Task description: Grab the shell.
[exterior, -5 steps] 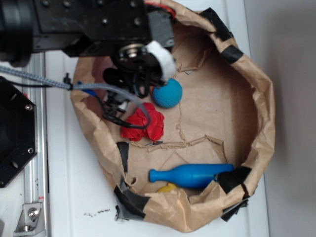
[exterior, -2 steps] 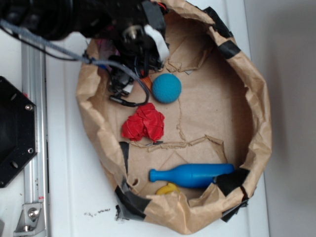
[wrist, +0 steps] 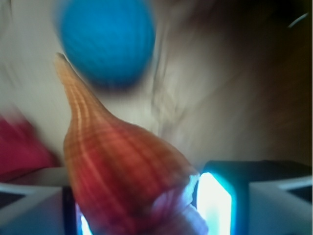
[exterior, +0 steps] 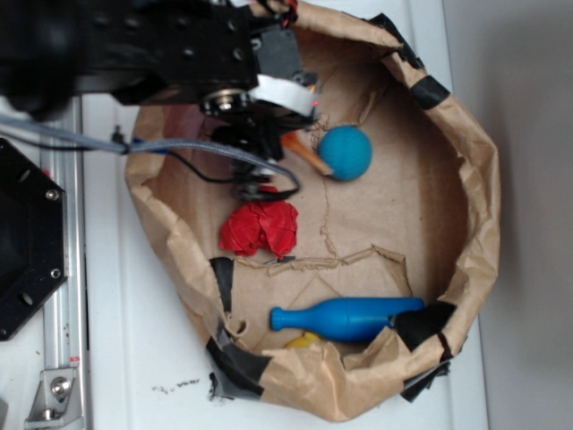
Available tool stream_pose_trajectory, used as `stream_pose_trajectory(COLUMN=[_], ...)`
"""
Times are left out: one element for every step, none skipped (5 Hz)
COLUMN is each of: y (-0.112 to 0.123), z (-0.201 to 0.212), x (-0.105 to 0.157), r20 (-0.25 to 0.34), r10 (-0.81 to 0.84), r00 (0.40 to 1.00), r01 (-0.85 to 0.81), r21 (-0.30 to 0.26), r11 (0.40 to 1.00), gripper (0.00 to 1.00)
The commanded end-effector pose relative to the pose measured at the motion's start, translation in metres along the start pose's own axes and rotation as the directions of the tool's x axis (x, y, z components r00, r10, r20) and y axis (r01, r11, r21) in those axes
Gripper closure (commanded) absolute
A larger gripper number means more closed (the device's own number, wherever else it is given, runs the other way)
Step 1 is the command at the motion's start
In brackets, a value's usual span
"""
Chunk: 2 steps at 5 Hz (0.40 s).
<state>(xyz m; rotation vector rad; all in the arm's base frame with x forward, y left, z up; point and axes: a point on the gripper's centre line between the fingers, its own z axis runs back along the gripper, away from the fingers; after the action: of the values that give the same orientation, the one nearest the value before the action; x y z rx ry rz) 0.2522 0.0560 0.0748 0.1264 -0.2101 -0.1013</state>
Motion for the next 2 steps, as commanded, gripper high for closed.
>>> stream_pose_trajectory(y=[-0.0032,-0.0113], z=[0.0853,0.0802], x=[0.0484,0.0492], r20=[0.001,-0.038], r10=[0.241,0.325], r00=[0.97,0.945], r01=[-0.241,-0.328], r21=[-0.063,-0.116], r11=[0.969,0.938], gripper=[1.0,1.0])
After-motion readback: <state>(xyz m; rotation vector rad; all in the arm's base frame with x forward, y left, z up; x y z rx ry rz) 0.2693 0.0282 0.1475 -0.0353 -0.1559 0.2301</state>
